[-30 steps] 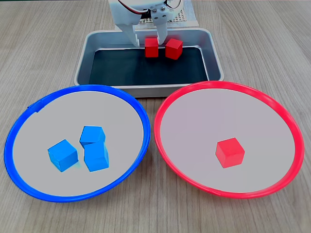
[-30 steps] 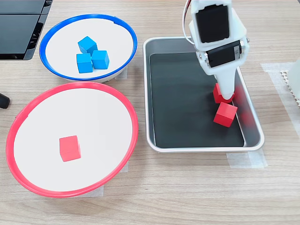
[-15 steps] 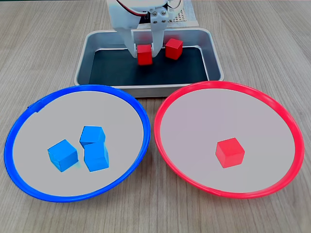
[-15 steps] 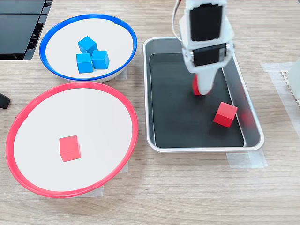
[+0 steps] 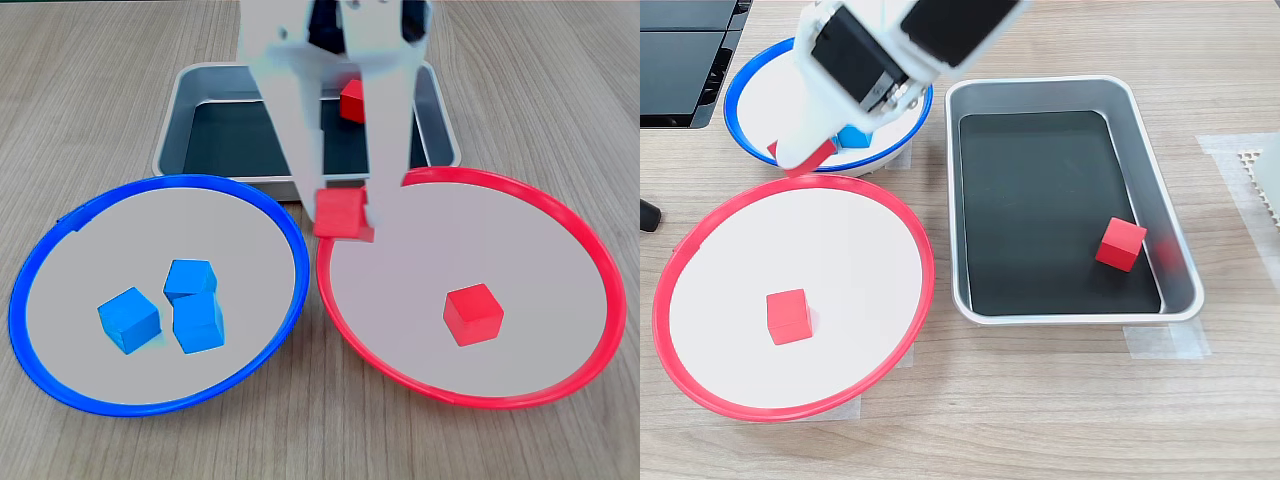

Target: Move six blocks tray to matching dishes

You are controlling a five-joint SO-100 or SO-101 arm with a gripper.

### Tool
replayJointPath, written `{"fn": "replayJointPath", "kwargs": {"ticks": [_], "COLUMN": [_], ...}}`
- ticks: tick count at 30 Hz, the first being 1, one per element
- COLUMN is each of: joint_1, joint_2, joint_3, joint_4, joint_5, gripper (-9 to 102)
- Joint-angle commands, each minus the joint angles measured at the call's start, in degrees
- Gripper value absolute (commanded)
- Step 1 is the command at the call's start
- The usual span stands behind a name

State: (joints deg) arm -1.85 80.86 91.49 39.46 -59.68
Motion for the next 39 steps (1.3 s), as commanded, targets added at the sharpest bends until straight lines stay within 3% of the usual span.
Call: {"fn": "replayJointPath", "kwargs": {"ticks": [1,3,6,9,11,12,13,14,19,22,26,29,34,39], "joint_1": [-4.31,-6.33,-8.17,-8.88,-8.88,-8.61,-8.35,-8.0,-1.14,3.43,4.48,1.76,-1.14,-5.19], "joint_2": [-0.97,-2.2,-3.34,-3.34,-2.81,-2.2,-1.23,0.0,9.76,13.8,16.7,19.16,22.5,25.05], "joint_3": [-0.26,0.62,1.41,0.79,0.44,0.35,0.26,0.09,-1.32,2.46,9.67,14.94,20.48,26.98], "joint_4": [-3.43,-3.69,-3.16,-0.79,0.62,1.32,2.9,5.45,40.87,50.62,51.06,49.92,46.67,41.66], "joint_5": [3.34,2.99,1.41,0.44,0.0,0.18,-0.09,-0.88,-26.28,-41.92,-59.41,-67.06,-70.58,-71.63], "gripper": [0,2,18,26,23,17,1,0,0,0,3,7,17,16]}}
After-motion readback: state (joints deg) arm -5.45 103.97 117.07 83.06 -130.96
